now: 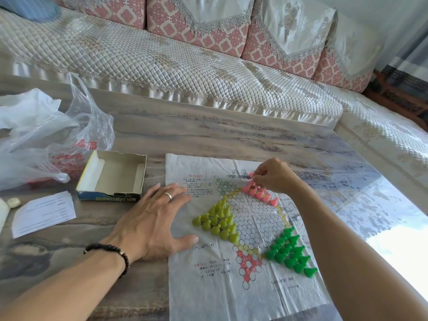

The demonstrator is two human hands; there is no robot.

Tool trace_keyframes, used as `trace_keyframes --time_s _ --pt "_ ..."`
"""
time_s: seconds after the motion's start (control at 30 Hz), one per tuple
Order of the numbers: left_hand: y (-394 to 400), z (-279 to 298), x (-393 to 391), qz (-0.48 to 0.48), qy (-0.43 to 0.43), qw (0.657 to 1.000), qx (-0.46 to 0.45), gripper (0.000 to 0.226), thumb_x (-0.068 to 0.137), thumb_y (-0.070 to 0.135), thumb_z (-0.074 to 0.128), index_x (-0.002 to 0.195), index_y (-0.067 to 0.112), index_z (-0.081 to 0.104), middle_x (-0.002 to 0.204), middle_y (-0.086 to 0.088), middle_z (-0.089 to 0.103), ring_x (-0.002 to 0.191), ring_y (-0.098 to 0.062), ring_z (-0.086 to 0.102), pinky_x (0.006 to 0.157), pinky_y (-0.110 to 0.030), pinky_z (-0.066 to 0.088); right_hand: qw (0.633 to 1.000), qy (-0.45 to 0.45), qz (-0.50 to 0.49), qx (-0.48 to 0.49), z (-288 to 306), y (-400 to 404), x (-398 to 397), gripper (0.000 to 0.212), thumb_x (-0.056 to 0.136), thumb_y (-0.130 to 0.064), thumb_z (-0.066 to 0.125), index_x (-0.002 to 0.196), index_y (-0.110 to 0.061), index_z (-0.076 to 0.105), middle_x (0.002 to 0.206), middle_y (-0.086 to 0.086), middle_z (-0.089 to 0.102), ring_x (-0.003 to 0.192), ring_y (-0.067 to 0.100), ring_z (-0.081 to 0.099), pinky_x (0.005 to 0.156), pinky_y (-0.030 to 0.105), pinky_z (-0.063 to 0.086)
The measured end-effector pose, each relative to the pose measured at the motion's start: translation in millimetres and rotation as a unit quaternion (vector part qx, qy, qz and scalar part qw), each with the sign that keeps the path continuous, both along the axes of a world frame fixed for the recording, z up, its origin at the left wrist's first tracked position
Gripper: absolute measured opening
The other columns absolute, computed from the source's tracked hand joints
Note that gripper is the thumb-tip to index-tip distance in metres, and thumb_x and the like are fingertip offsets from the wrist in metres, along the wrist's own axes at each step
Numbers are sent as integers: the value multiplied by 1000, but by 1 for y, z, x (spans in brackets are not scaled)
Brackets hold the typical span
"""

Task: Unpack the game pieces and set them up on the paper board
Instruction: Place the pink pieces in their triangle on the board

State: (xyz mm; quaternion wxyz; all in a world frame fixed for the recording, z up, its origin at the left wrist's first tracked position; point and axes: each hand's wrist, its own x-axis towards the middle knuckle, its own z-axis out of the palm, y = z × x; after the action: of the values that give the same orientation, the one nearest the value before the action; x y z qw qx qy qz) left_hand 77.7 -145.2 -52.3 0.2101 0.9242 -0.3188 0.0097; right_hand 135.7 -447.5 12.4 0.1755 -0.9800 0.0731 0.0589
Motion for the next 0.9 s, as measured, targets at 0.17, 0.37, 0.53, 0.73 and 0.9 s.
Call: trace_keyframes --time_s 0.17,0.37,0.53,0.73,0.9 --pt "1 0 0 0 -3 1000 -1 93 68 81 39 145 29 32 153 11 23 142 -5 13 117 -28 -3 1000 -1 16 -10 1 -1 -4 13 83 -10 66 76 -18 74 65 -8 70 65 21 71 63 40 60" --pt "0 0 0 0 -3 1000 7 93 68 82 36 145 30 30 153 11 22 142 -4 12 118 -29 -3 1000 0 22 -7 -2 -2 -4 19 82 -14 68 70 -28 70 65 -5 71 65 19 71 65 42 60" --pt "1 0 0 -1 -2 1000 2 93 69 81 38 146 29 30 154 10 22 143 -5 12 118 -29 -3 999 -37 6 19 -3 -3 -2 12 88 -12 63 90 -8 74 73 -2 71 61 16 66 58 29 58" --pt "0 -1 0 2 -7 1000 -10 93 68 80 41 144 27 35 153 9 26 143 -6 15 118 -29 -1 988 -144 7 -56 -3 -11 7 20 87 -2 61 104 -7 71 102 6 71 78 11 63 72 20 50" --pt "0 -1 0 2 -2 1000 0 93 68 81 39 145 29 30 155 11 21 143 -4 10 118 -29 -3 986 -85 82 -120 -13 -6 16 23 84 -11 70 106 -14 72 106 3 71 87 15 67 82 32 57"
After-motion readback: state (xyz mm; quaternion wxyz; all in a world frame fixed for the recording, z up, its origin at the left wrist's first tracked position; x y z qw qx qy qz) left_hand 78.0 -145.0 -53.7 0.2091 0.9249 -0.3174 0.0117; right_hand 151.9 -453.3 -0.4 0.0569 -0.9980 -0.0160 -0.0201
